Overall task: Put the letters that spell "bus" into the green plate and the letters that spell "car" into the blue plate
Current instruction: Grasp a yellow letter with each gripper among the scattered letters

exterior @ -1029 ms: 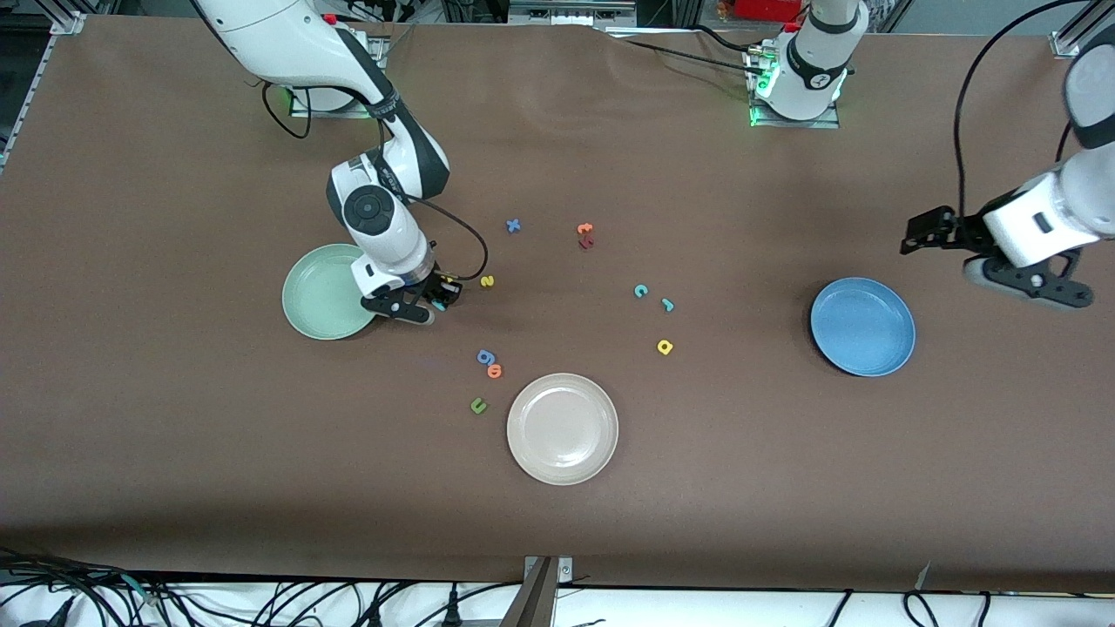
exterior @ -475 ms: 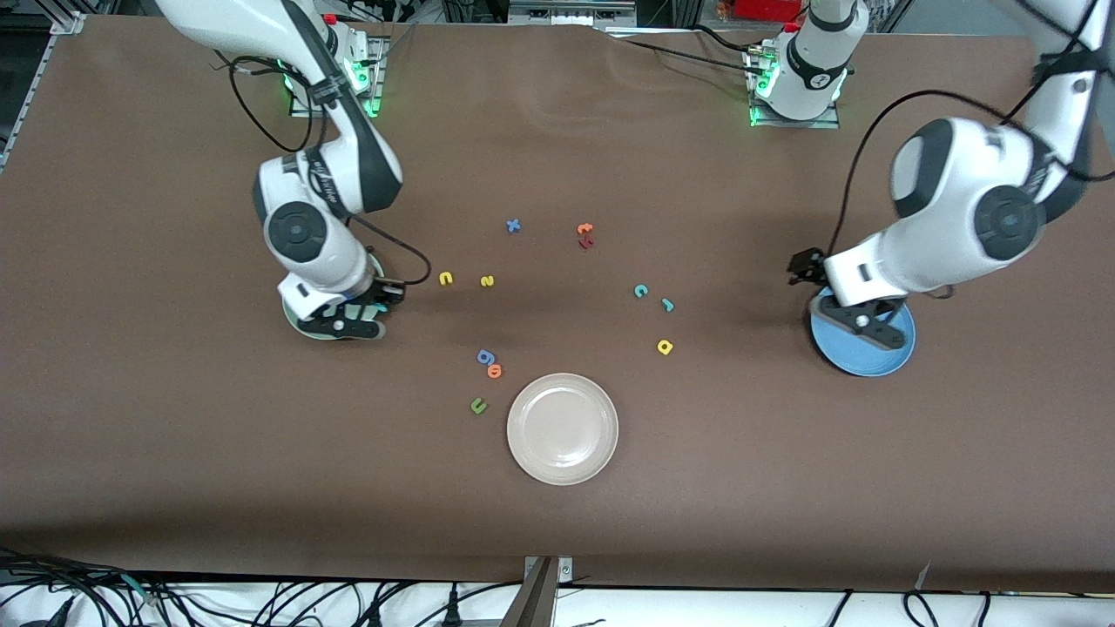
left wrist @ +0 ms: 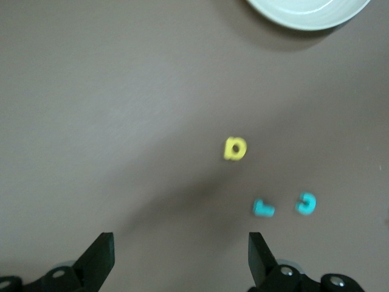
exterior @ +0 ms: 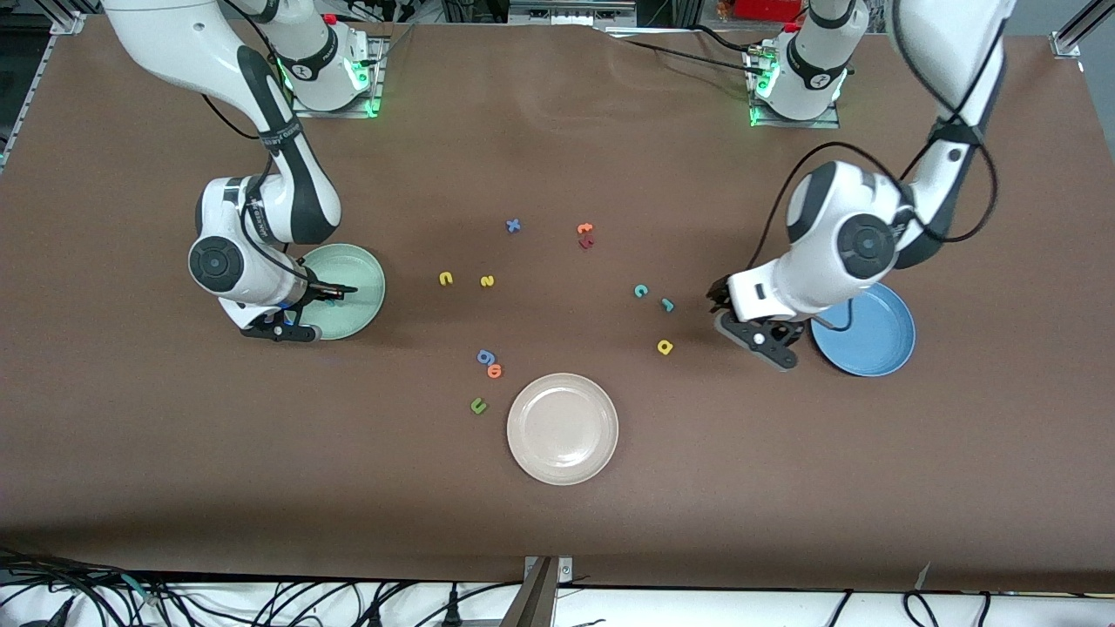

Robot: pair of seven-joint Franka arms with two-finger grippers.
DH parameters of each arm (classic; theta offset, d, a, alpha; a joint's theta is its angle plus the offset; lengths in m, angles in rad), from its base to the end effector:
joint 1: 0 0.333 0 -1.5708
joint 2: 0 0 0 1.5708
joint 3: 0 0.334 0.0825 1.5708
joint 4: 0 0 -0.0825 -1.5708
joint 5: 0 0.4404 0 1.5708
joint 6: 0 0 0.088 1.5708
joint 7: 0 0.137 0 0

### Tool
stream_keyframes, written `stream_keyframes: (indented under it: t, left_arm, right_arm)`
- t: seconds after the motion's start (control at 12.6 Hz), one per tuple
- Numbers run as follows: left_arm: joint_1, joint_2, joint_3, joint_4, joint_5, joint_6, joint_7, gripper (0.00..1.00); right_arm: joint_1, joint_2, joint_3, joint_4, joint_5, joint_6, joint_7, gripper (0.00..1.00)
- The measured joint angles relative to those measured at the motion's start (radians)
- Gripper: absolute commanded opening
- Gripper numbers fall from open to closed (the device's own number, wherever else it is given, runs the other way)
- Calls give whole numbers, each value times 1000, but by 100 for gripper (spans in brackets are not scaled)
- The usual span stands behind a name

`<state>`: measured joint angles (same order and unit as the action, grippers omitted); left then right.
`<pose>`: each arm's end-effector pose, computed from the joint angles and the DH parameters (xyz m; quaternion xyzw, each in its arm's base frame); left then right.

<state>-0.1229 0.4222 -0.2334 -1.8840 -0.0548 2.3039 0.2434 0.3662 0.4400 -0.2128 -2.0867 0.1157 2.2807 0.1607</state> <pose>0.6408 -0.2360 0.2400 0.9612 -0.2675 -0.0001 0.0679 0.5855 0.0901 0.1392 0.9923 -0.0417 -0.1136 0.0248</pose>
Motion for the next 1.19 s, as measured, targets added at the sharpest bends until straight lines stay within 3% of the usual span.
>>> stream_keyframes:
  t: [0.32, 0.63, 0.71, 0.87, 1.19]
  left_arm:
    - [-88, 108, 0, -4, 194, 121, -274, 93]
    - [-140, 169, 0, -3, 403, 128, -514, 91]
    - [-144, 182, 0, 0, 418, 132, -544, 90]
    - [-148, 205, 0, 18, 424, 151, -566, 90]
    - [-151, 246, 1, 33, 424, 253, -576, 90]
  right_arm:
    - [19, -22, 34, 61, 11, -90, 47, 100]
    - [40, -41, 178, 116, 13, -150, 286, 98]
    - [46, -38, 202, 114, 13, -140, 343, 91]
    - [57, -29, 217, 88, 13, -76, 388, 84]
    - [147, -3, 225, -38, 13, 179, 464, 77]
